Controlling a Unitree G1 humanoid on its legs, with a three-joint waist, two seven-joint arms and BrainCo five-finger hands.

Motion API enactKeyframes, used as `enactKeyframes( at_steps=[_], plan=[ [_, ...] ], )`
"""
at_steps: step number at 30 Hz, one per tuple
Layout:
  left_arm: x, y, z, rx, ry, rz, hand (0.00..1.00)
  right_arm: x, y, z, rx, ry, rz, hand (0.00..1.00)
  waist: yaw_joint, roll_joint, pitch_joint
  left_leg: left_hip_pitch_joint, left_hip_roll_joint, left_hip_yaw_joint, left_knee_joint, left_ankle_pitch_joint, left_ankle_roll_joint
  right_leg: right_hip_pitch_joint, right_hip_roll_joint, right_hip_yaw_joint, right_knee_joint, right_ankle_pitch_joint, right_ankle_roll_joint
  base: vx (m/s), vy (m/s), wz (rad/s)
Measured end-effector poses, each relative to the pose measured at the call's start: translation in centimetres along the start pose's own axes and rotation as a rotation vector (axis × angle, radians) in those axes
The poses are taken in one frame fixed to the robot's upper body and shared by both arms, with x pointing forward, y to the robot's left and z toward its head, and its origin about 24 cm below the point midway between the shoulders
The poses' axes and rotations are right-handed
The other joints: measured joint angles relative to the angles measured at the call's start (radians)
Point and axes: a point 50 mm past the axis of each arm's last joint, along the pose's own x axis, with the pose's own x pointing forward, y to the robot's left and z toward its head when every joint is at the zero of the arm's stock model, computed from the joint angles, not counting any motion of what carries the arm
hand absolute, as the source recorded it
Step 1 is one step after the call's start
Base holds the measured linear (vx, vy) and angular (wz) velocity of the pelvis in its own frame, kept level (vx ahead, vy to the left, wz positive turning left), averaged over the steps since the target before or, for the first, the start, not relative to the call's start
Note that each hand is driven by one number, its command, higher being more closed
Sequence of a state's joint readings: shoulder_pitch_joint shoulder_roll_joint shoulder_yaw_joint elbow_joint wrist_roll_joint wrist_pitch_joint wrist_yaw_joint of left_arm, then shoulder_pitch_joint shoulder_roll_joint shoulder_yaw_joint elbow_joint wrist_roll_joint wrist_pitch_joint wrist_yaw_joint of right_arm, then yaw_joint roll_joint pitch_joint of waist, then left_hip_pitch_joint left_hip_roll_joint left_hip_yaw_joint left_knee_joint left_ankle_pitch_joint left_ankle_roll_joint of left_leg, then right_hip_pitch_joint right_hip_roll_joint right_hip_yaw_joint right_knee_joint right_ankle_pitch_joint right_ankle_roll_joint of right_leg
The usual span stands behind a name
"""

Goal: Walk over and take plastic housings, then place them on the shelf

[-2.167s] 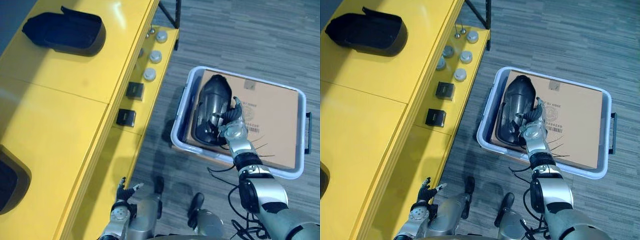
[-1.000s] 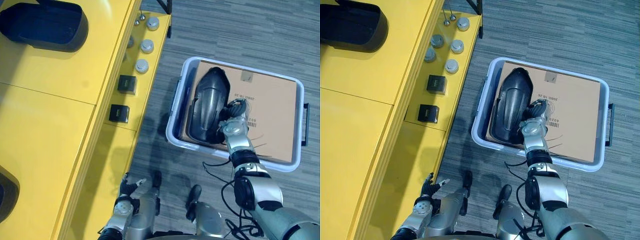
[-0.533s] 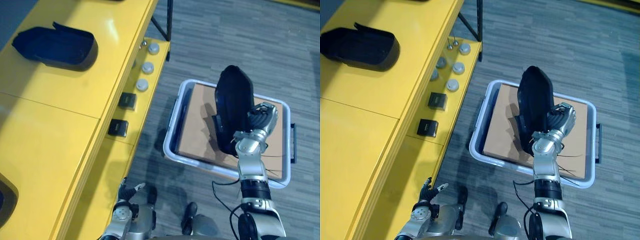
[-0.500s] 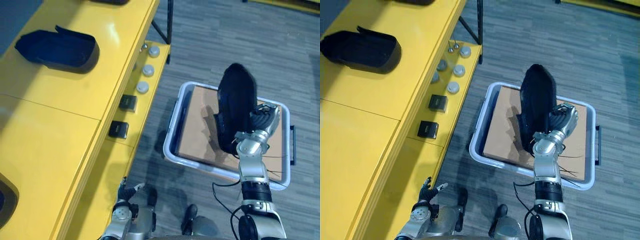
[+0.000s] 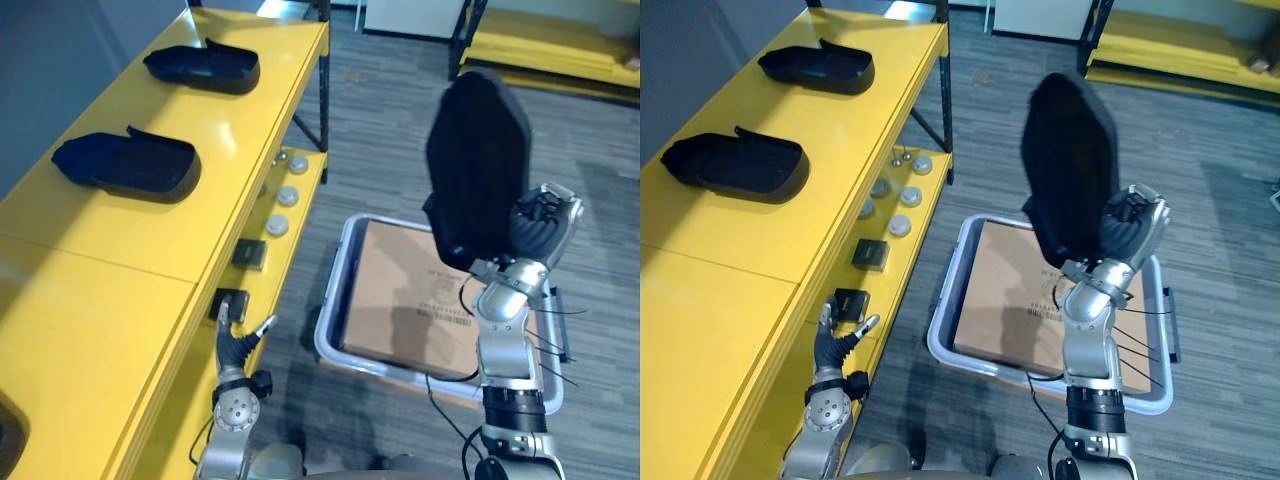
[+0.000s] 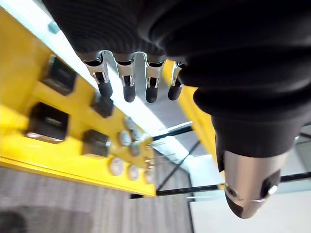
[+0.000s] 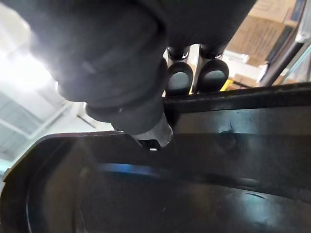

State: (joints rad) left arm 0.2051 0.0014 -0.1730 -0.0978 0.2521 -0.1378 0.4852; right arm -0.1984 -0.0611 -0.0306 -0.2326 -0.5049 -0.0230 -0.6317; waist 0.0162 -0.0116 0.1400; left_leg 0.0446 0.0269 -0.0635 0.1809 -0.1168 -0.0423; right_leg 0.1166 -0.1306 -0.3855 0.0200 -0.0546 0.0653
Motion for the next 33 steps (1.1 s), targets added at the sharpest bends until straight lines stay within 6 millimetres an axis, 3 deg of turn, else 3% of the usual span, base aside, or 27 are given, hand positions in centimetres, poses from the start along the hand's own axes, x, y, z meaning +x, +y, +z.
enactKeyframes(
  at_steps=[3, 4, 5, 6, 7, 10, 14, 26, 27, 33],
  plan=[
    [0.7, -0.8, 2.3, -0.045, -0.099, -0.009, 0.00, -0.3, 0.5, 1.4, 0.074, -0.034, 0.022, 1.00, -0.002, 0.000, -0.005, -0.034, -0.011, 0.014, 0.098, -0.021, -0.009, 0.001, -0.011, 0.025, 0.006, 0.000, 0.000, 0.09, 0.044, -0.15],
    [1.2, -1.1, 3.0, -0.057, -0.132, -0.013, 0.00, -0.5, 0.8, 1.9, 0.101, -0.042, 0.034, 1.00, 0.000, -0.010, -0.003, -0.096, -0.029, 0.019, 0.201, -0.035, -0.015, 0.005, -0.033, 0.036, 0.009, 0.002, -0.004, 0.07, 0.107, -0.08],
    [1.3, -1.3, 3.2, -0.060, -0.145, -0.020, 0.00, -0.6, 1.0, 2.1, 0.117, -0.044, 0.041, 1.00, 0.003, -0.015, -0.006, -0.110, -0.040, 0.023, 0.200, -0.062, -0.016, 0.006, -0.045, 0.039, 0.010, 0.002, -0.003, 0.06, 0.124, -0.02],
    [1.3, -1.8, 3.9, -0.075, -0.175, -0.042, 0.00, -0.8, 1.3, 2.6, 0.149, -0.059, 0.057, 1.00, -0.002, 0.006, -0.021, -0.083, -0.030, 0.019, 0.028, -0.012, 0.006, 0.009, -0.040, 0.031, 0.013, 0.002, -0.002, 0.06, 0.108, -0.02],
    [1.2, -2.2, 4.3, -0.089, -0.192, -0.058, 0.00, -0.9, 1.4, 2.8, 0.163, -0.065, 0.066, 1.00, -0.002, 0.018, -0.024, -0.073, -0.018, 0.022, -0.011, 0.008, 0.019, 0.016, -0.028, 0.033, 0.014, -0.004, 0.008, 0.10, 0.092, -0.09],
    [1.0, -3.2, 5.6, -0.090, -0.270, -0.122, 0.00, -2.1, 3.0, 4.1, 0.259, -0.062, 0.146, 1.00, 0.001, -0.023, -0.056, -0.037, -0.044, 0.037, -0.055, 0.012, 0.031, 0.018, -0.056, 0.035, 0.023, -0.008, 0.016, 0.09, 0.100, -0.06],
    [1.0, -4.3, 6.8, -0.106, -0.323, -0.177, 0.00, -3.5, 4.8, 6.1, 0.392, -0.082, 0.259, 1.00, 0.002, -0.046, -0.072, -0.019, -0.048, 0.038, -0.055, 0.012, 0.031, 0.022, -0.064, 0.036, 0.053, -0.008, 0.015, 0.02, 0.040, -0.01],
    [1.8, -5.4, 9.2, -0.156, -0.422, -0.162, 0.00, -3.9, 5.2, 7.4, 0.567, -0.059, 0.310, 1.00, -0.005, -0.041, -0.081, -0.002, -0.027, 0.052, -0.074, 0.018, 0.034, 0.019, -0.048, 0.059, 0.045, -0.008, 0.015, -0.04, -0.028, -0.07],
    [1.9, -5.5, 9.5, -0.164, -0.434, -0.151, 1.00, -4.0, 5.1, 7.7, 0.589, -0.063, 0.317, 1.00, -0.006, -0.041, -0.081, -0.002, -0.027, 0.052, -0.078, 0.021, 0.034, 0.019, -0.048, 0.059, 0.045, -0.008, 0.015, -0.09, -0.020, 0.01],
    [2.2, -5.3, 9.7, -0.181, -0.437, -0.123, 1.00, -4.5, 5.1, 7.4, 0.656, -0.014, 0.348, 1.00, -0.007, -0.046, -0.119, -0.021, -0.032, 0.049, -0.087, 0.037, 0.035, 0.000, -0.047, 0.058, 0.036, -0.008, 0.014, -0.08, -0.011, 0.01]
  ],
)
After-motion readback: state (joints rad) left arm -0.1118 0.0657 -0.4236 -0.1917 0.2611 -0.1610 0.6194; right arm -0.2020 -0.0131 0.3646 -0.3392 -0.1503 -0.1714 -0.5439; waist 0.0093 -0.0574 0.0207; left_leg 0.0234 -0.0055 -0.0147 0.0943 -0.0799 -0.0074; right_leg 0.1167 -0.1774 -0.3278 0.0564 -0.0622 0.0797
